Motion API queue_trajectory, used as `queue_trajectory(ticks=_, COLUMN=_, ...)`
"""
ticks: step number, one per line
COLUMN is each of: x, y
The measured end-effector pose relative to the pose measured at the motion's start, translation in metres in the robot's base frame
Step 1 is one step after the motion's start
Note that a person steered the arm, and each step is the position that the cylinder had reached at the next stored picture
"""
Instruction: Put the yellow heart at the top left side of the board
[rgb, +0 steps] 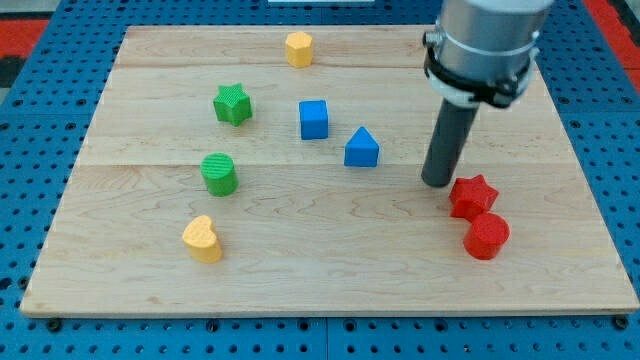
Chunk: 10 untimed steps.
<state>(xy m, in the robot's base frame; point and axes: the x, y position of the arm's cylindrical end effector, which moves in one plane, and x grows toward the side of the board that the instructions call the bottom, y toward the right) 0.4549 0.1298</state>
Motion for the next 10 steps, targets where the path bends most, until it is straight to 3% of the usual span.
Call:
queue_trajectory(ticks=2, x=0.035, y=0.039)
queue_trajectory(ticks=3, x=-0.001, y=0.021)
queue_trajectory(ticks=4, x=0.014, y=-0.055)
queue_trajectory(ticks=5, x=0.107, y=-0.08)
queue_trajectory(ticks=6, x=0.132, y=-0.167)
queue_trajectory(ticks=8, x=0.056, y=-0.284)
queue_trajectory(ticks=9, x=0.106, y=-0.261)
queue_trajectory(ticks=10, x=0.121, y=-0.272)
